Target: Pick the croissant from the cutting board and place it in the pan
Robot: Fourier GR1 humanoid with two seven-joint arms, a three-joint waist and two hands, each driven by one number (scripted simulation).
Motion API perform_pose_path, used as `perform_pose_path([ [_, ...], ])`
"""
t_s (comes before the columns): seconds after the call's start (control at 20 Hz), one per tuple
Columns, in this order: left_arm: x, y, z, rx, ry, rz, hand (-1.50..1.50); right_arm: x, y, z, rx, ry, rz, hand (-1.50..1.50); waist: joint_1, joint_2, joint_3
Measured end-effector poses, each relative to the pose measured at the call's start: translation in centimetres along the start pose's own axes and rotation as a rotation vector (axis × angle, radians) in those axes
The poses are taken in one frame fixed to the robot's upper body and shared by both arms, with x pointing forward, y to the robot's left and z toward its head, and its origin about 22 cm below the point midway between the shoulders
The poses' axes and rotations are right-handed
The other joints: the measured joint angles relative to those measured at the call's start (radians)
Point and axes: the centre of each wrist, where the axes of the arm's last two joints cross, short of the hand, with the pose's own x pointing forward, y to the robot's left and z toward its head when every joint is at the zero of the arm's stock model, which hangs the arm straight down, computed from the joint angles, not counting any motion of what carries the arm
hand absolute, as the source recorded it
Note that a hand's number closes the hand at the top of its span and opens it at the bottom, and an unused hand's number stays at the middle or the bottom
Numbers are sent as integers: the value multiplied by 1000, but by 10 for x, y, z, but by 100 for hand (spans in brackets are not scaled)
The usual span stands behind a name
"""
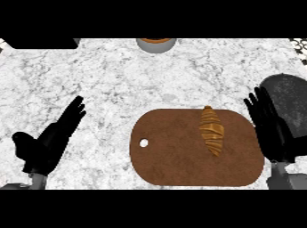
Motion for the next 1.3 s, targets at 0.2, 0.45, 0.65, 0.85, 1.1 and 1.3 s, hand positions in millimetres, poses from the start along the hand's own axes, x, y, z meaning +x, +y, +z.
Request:
perform_pose_path([
  [0.2,15,4,-9,1,-39,-70,0,15,-8,-25,-52,88,112,-150,7,-5,-2],
  [0.45,29,8,-17,-6,-99,-156,0,37,-54,-36,-125,230,614,150,30,7,-16],
  [0.65,29,11,-25,-3,-100,-176,0,7,-40,-32,-281,230,759,-150,14,-2,-9],
  [0.85,27,9,-28,-2,-90,-177,0,-4,-16,-28,-295,260,806,-150,3,-9,-5],
  [1.1,21,9,-29,-1,-85,-176,0,14,-1,-30,-176,404,981,-150,-2,-14,-6],
  [1.3,23,3,-30,-12,-88,-177,0,42,15,-47,-95,532,1119,-150,6,-14,-6],
])
